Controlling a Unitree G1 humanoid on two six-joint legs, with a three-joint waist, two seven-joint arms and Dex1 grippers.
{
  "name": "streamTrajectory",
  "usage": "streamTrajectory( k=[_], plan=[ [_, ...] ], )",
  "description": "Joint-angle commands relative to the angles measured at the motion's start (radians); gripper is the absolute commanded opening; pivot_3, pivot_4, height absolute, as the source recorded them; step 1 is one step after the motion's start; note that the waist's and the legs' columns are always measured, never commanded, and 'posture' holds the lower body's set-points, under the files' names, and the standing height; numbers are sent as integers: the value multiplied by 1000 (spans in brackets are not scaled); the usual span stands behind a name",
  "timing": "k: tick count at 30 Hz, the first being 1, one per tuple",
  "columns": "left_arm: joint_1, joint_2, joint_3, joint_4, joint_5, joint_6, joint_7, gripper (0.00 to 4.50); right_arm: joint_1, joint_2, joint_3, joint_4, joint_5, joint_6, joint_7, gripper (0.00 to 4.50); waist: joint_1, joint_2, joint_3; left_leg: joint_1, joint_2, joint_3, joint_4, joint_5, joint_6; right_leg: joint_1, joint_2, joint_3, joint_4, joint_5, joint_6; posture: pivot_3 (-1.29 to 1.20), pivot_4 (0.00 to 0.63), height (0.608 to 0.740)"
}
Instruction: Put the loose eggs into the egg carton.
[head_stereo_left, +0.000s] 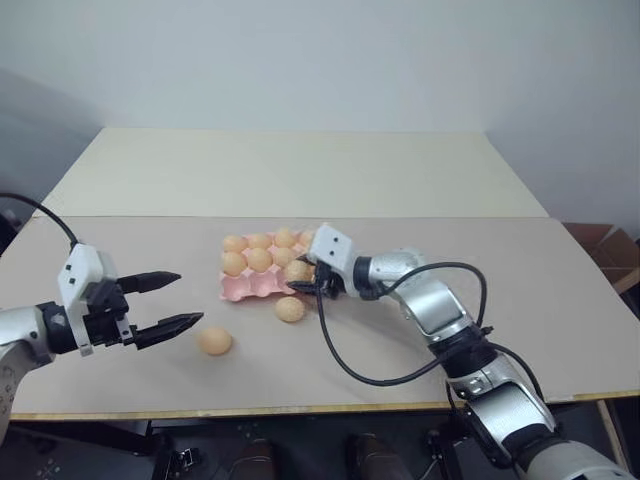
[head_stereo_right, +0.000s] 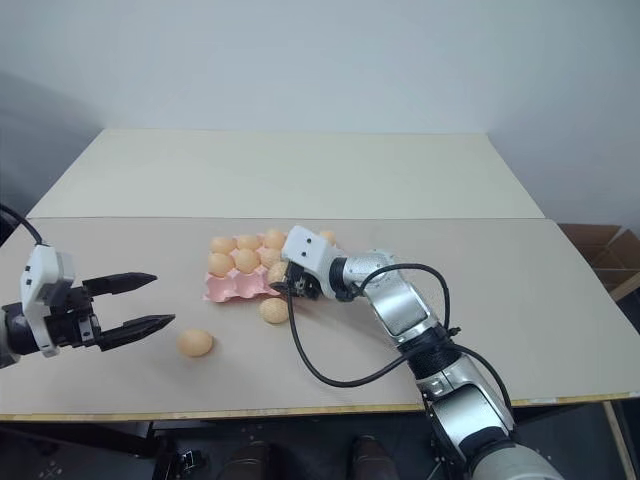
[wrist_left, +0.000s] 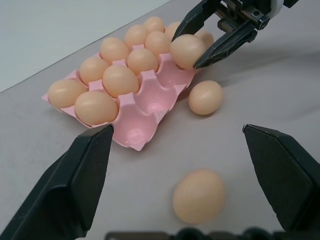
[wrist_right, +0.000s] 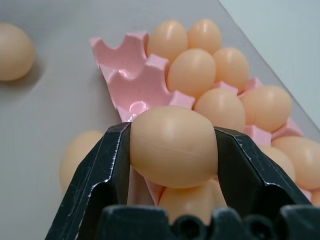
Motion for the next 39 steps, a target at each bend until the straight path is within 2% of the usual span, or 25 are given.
streamTrajectory(
  k=[1, 2, 5, 6, 13, 19, 25, 28, 31, 39],
  plan=[
    [2, 2, 33, -30, -5, -14, 6, 4500, -38, 28, 0, 3, -16, -26, -23, 3046, -1, 0, 0, 0, 0, 0, 0, 0, 0, 0, 1, 0, 1, -1, 1, 0, 150, 740],
    [2, 2, 32, -31, -5, -14, 7, 4500, -41, 38, -1, 8, -20, -25, -30, 3234, -1, 0, 0, 1, 1, 0, 0, 0, 0, 0, 1, 0, 1, -1, 1, 0, 150, 740],
    [0, 2, 29, -30, -7, -14, 9, 4500, -47, 56, -15, -5, -17, -19, -39, 4261, -2, 0, 0, 2, 2, -1, 0, 0, 0, 0, 3, 0, 2, -2, 1, 0, 150, 740],
    [-1, 2, 28, -30, -8, -14, 9, 4500, -46, 57, -20, -17, -14, -17, -38, 4459, -2, 0, 0, 2, 3, -1, 0, 0, 0, 0, 3, 0, 2, -2, 1, 0, 150, 740],
    [-8, 3, 20, -20, -5, -21, 3, 4500, 4, -14, -115, -202, 69, 59, -11, 4459, 2, 0, 0, 0, 2, 0, 0, 0, 0, -1, 2, 0, 1, -1, 2, 0, 150, 740],
    [-8, 14, 18, 0, 0, -27, -25, 4500, 169, -214, -333, -411, 292, 100, 133, 4459, 11, 0, 0, 1, 1, 0, 0, 0, 0, 0, 0, -1, 0, -4, 0, 0, 150, 740],
    [-9, 17, 26, 20, 12, -32, -34, 4500, 426, -456, -509, -461, 420, 40, 325, 4459, 14, 0, 0, 1, 1, 0, 0, 0, 0, 1, 0, -1, 0, -5, -2, 0, 150, 740],
    [-11, 18, 23, 30, 14, -34, -38, 4500, 510, -535, -562, -458, 455, 10, 386, 4459, 6, 0, 0, 2, 1, 0, 0, 0, 0, 0, 0, 0, 0, -5, -2, 0, 150, 740],
    [-15, 22, 14, 43, 21, -35, -42, 4500, 546, -567, -584, -462, 465, -5, 388, 4459, 1, 0, 0, 3, 1, 0, 0, 0, 0, 1, 1, 0, 0, -5, -2, 0, 150, 740],
    [-34, 38, 14, 92, 24, -20, -62, 4500, 554, -573, -576, -498, 476, -21, 353, 4459, 4, 0, 0, 2, 1, 0, 0, 0, 0, 0, 0, 0, -1, -6, -2, 0, 150, 740]
  ],
)
